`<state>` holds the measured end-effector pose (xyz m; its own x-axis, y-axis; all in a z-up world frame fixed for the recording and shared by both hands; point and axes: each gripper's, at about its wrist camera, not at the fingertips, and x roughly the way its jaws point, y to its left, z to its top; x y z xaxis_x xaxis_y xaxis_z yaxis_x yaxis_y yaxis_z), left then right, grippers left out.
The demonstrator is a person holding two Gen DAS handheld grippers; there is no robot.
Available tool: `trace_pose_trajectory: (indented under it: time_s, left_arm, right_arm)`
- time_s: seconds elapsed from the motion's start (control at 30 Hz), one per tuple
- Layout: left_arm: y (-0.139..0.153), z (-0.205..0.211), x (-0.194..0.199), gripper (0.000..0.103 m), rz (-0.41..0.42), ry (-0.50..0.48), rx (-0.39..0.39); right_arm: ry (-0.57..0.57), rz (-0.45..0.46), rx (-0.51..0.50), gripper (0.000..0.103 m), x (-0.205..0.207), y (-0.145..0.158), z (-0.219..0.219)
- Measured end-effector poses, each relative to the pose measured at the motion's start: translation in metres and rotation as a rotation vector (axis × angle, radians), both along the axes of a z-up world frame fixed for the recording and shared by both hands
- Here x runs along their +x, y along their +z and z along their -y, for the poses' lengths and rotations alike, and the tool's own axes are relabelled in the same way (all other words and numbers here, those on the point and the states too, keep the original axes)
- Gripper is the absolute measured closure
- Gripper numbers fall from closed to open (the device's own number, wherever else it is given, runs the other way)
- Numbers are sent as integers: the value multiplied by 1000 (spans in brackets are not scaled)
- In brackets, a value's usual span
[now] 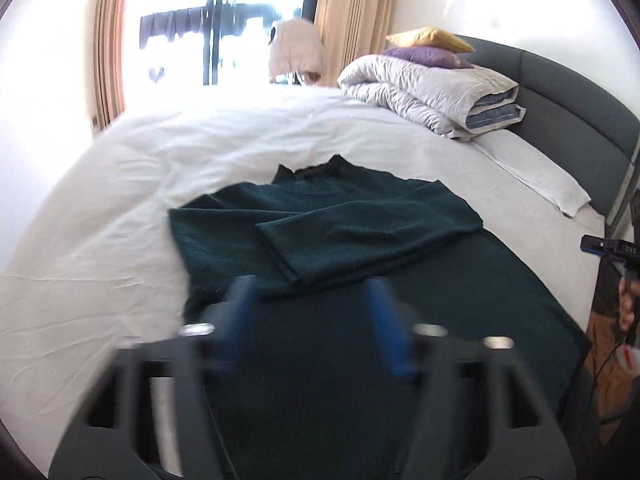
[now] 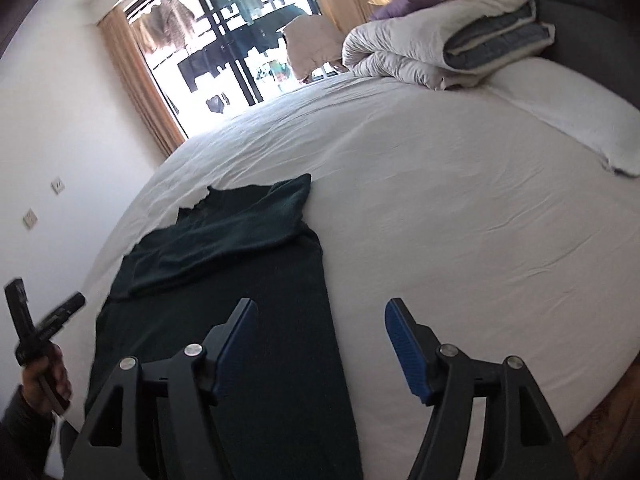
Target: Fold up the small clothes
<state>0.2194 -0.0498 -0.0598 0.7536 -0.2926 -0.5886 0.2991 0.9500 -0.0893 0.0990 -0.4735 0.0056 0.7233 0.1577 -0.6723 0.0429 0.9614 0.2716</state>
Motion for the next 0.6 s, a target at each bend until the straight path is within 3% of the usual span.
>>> trace_pose_trajectory:
  time_s: [0.1, 0.27, 0.43, 0.6]
  left_arm:
    - [5, -4, -52, 15, 70, -35, 28]
    - [-10, 15, -142, 15, 193, -141, 259]
    - [-44, 26, -198, 15, 207, -260, 450]
    - [-74, 25, -241, 15, 243, -321, 644]
  right_arm:
    - [44, 28, -97, 27, -32, 7, -6]
    - [155, 72, -278, 26, -74, 1, -35]
    - [356, 95, -511, 26, -117, -16, -64]
    - [430, 61, -683, 27, -139, -37, -69]
